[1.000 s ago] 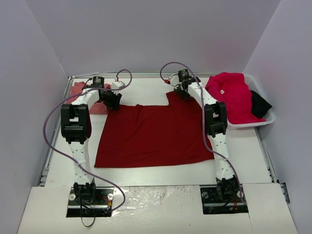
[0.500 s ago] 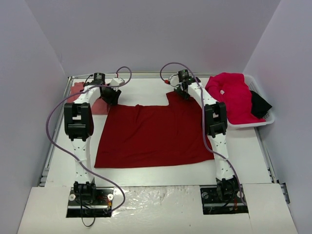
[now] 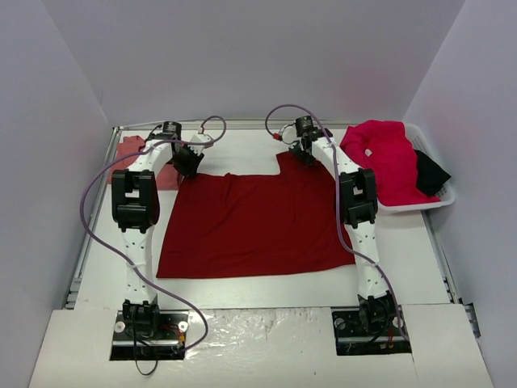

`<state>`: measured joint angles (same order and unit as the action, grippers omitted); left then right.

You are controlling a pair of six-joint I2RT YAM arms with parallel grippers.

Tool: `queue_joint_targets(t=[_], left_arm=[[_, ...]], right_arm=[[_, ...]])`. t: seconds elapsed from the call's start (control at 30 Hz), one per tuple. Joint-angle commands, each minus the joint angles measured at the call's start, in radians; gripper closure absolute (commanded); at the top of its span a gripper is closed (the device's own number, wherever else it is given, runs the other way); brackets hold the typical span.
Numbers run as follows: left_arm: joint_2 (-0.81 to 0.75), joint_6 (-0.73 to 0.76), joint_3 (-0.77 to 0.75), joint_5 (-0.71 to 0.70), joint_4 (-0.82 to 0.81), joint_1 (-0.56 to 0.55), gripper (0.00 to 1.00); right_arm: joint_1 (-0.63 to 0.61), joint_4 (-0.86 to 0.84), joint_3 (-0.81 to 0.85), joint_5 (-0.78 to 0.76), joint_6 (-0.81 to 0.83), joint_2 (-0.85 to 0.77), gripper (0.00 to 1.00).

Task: Fold and stack the t-shirts
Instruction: Grap the side of the flattened tshirt furthest away from the robot with both arms, then fold the other side of the tshirt into a rectangle

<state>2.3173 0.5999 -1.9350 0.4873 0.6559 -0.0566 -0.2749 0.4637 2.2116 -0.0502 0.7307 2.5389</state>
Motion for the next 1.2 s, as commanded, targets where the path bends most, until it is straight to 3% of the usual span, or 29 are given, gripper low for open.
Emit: queue_joint_targets(t=[0.0,0.07,0.1,0.3,0.53,0.93,1.17], left_arm=[[0.007,0.032,-0.03,-0.023,0.079,-0.014,0.84],[0.014,0.032,-0.036,-0.032,0.088,-0.015,0.96],[0.016,0.032,-0.041,-0.035,0.091,-0.017,0.98],[-0.019,-0.023,-0.012,-0.071,0.023,-0.014,0.98],[-0.189,-0.112,0.087,-0.095,-0.081,-0.015,0.98],[-0.351,-0.134,0.248,-0.096,-0.107,-0.014,0.98],[-0.443,-0.131,0.392,-0.076,-0.131,-0.011,0.98]], right_arm=[[0.019,0.084,-0.038,-0.014,-0.004,-0.026,1.0],[0.023,0.084,-0.038,-0.013,-0.007,-0.026,1.0],[0.023,0.084,-0.038,-0.014,-0.008,-0.025,1.0],[0.026,0.082,0.02,-0.02,-0.037,-0.032,1.0],[0.029,0.084,0.013,-0.033,-0.037,-0.132,1.0],[0.031,0.089,-0.13,0.029,-0.082,-0.331,1.0],[0.046,0.122,-0.295,0.095,-0.103,-0.469,1.0]])
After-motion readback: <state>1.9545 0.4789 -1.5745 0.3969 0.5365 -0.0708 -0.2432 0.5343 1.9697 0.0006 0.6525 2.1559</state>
